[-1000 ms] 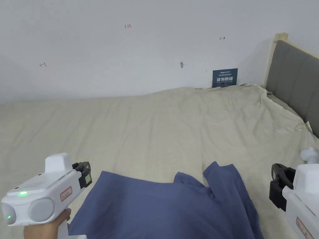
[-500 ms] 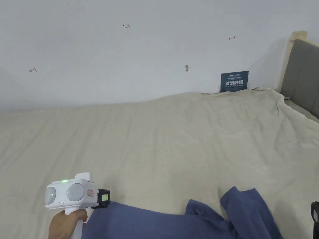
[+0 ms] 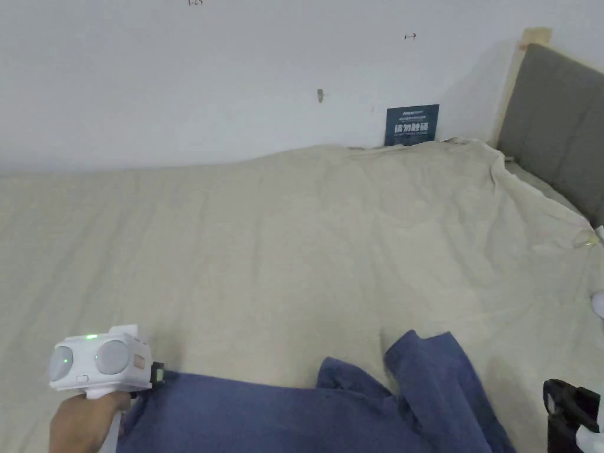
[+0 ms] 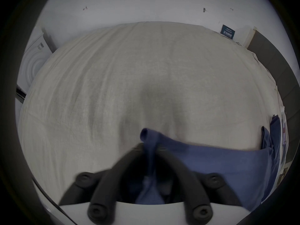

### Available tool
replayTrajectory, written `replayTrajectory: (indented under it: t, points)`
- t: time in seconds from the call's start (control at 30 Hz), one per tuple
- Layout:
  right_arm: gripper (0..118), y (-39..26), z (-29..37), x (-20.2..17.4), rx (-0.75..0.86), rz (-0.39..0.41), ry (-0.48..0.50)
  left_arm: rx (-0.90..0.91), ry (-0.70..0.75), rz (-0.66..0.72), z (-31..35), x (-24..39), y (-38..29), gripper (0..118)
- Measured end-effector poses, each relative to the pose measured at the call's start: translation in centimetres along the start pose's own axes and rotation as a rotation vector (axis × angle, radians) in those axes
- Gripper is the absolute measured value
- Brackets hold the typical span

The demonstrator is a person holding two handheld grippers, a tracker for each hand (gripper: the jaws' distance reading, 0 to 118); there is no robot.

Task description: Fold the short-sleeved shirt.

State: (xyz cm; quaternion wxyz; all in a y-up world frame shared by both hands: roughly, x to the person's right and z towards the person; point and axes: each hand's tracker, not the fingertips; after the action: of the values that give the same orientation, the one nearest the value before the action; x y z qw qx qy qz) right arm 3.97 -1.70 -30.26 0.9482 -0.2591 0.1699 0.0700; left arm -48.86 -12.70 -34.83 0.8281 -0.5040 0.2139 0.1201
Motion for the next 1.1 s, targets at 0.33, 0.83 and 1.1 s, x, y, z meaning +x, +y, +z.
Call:
replayTrajectory:
  t: [0.33,0.83,1.1]
  points:
    - [1,0.6,-5.5,3.6,-0.173,-0.095,0.095,0.193,-0.085,-0.029,9.5,0.6,-3.7,0]
    - [39,-5.3,-15.8,0.5,-0.552,0.023,-0.026,0.299,-0.164,-0.045,15.9,-2.9,-5.7,0]
    - [1,-5.0,-13.9,-0.7,-0.535,0.004,0.024,0.289,-0.173,-0.016,15.5,-3.3,-6.4,0]
